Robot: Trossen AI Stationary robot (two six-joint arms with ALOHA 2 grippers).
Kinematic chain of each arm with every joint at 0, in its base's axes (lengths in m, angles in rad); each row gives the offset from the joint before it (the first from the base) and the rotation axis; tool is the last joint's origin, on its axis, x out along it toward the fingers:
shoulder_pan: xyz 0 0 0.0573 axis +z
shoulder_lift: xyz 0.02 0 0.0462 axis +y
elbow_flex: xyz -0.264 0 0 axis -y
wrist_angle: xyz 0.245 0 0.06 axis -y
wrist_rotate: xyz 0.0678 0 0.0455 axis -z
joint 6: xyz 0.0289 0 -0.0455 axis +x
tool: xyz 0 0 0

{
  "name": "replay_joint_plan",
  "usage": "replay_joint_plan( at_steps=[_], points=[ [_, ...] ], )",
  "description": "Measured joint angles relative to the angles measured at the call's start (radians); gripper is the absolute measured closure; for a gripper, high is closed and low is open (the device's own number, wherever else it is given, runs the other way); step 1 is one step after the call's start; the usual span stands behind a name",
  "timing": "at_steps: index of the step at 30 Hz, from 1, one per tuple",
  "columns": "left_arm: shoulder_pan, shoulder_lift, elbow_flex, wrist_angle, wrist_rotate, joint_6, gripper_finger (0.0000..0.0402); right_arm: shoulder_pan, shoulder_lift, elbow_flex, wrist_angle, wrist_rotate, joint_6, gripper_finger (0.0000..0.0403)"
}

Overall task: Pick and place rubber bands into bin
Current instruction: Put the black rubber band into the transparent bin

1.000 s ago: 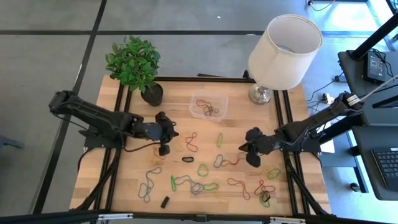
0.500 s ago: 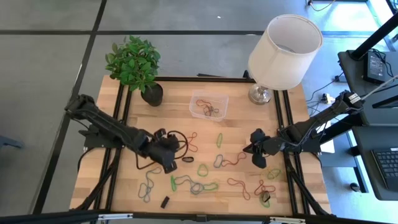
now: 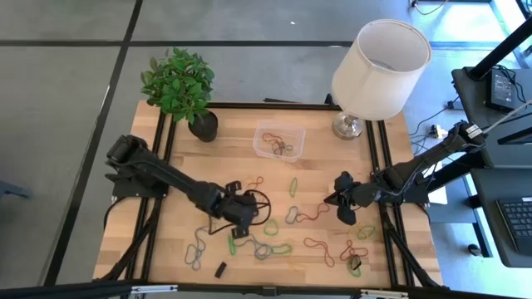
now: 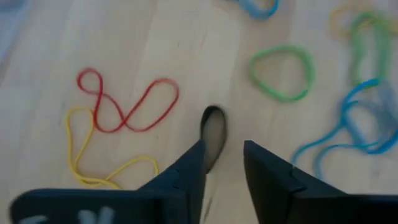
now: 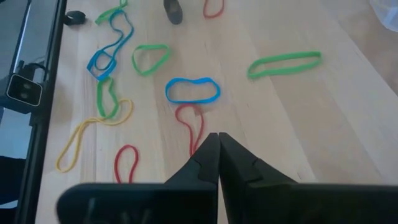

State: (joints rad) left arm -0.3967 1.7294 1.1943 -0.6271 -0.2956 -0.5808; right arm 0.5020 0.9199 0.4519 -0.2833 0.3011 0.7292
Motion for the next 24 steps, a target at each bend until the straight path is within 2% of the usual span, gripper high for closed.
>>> replay_joint_plan(
  at_steps=[6, 12, 16, 21, 24],
  points=[
    [0.065, 0.100, 0.000, 0.007, 0.115, 0.017, 0.0245, 0.000, 0.000, 0.000, 0.007, 0.000, 0.003, 0.0397],
    [0.107, 0.168, 0.000, 0.040, 0.194, 0.029, 0.0239, 0.000, 0.000, 0.000, 0.007, 0.000, 0.026, 0.0397],
    [0.115, 0.196, 0.002, 0.048, 0.205, 0.034, 0.0284, 0.000, 0.000, 0.000, 0.010, 0.000, 0.026, 0.0397],
    [0.116, 0.187, 0.001, 0.050, 0.226, 0.040, 0.0384, -0.001, 0.000, 0.000, 0.014, 0.000, 0.026, 0.0397],
    [0.115, 0.138, -0.001, 0.046, 0.261, 0.037, 0.0395, -0.001, 0.000, 0.000, 0.013, 0.000, 0.025, 0.0397]
  ],
)
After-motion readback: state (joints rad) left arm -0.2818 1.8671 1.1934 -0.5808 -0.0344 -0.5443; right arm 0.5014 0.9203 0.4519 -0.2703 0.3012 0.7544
